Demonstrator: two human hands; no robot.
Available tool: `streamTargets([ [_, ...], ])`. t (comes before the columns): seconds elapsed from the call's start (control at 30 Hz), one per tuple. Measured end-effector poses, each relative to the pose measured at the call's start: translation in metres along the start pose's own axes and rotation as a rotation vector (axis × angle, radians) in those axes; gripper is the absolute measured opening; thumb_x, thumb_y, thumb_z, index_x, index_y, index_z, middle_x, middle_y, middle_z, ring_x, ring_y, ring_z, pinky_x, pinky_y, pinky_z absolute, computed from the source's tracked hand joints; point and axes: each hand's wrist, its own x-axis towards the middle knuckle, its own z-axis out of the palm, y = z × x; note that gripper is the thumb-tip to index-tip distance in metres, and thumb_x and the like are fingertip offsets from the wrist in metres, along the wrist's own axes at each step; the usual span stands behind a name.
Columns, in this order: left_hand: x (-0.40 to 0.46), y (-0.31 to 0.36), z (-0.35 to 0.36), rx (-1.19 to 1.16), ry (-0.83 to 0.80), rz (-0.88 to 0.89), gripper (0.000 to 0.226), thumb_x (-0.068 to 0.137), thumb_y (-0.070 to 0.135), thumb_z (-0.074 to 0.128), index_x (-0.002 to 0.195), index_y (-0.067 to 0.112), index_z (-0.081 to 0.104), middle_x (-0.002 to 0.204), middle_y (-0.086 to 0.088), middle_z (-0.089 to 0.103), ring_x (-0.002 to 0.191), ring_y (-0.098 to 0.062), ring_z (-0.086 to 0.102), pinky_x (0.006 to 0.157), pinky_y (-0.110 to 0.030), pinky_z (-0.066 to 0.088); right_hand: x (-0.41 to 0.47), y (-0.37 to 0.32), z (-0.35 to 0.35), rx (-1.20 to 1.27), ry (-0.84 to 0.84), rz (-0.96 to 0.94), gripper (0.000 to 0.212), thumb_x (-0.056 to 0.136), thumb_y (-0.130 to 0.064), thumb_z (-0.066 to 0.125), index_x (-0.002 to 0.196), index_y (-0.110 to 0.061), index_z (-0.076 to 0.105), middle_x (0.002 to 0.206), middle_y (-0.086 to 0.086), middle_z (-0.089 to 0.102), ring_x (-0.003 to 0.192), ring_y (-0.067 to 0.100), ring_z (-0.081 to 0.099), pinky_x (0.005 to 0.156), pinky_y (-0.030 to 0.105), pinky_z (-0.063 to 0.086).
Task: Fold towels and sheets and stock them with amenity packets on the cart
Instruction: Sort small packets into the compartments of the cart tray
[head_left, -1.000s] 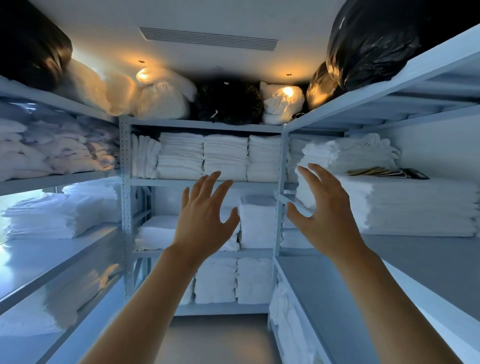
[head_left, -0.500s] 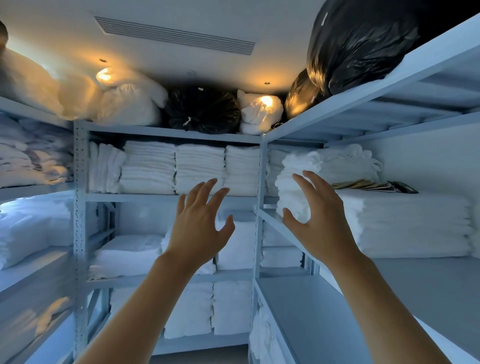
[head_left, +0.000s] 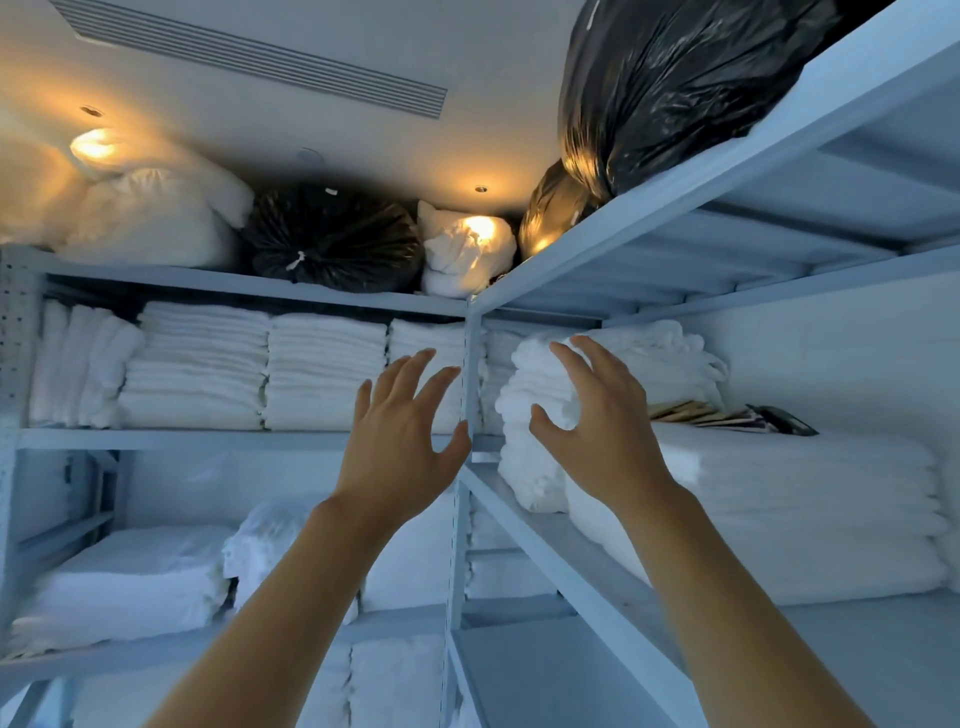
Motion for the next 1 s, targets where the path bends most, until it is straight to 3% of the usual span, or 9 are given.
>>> streamTargets([
  [0.3,0.031,-0.005,0.08,-0.085,-0.007,0.025,0.058,0.095,0.043,0.057,0.148,0.022,0.049,0.161,-0.005,0.037,0.148,-0.028,0.031,0.117,-0.056,0.03,0.011,0.057,0.046,-0.073,-0.055,0.051,0.066,0.093,-0.046,0.064,0.152,-0.025,0.042,0.163,-0.001,0.033,0.151,0.022,0.027,0.121,0.052,0.027],
  [0.87,0.137,0.041,0.306,-0.621,0.009,0.259,0.058,0.091,0.047,0.054,0.144,0.024,0.052,0.157,-0.004,0.041,0.144,-0.029,0.037,0.115,-0.053,0.035,0.022,0.192,0.046,-0.593,-0.008,0.29,0.07,0.089,-0.044,0.066,0.151,-0.021,0.044,0.16,0.003,0.037,0.149,0.022,0.03,0.12,0.046,0.028],
  [1.0,0.152,0.043,0.347,-0.718,-0.028,0.311,0.056,0.093,0.042,0.061,0.145,0.024,0.052,0.158,-0.005,0.041,0.145,-0.03,0.036,0.115,-0.054,0.034,0.023,0.207,0.06,-0.671,-0.019,0.374,0.071,0.089,-0.045,0.065,0.153,-0.023,0.042,0.162,0.001,0.033,0.15,0.021,0.027,0.122,0.047,0.025],
])
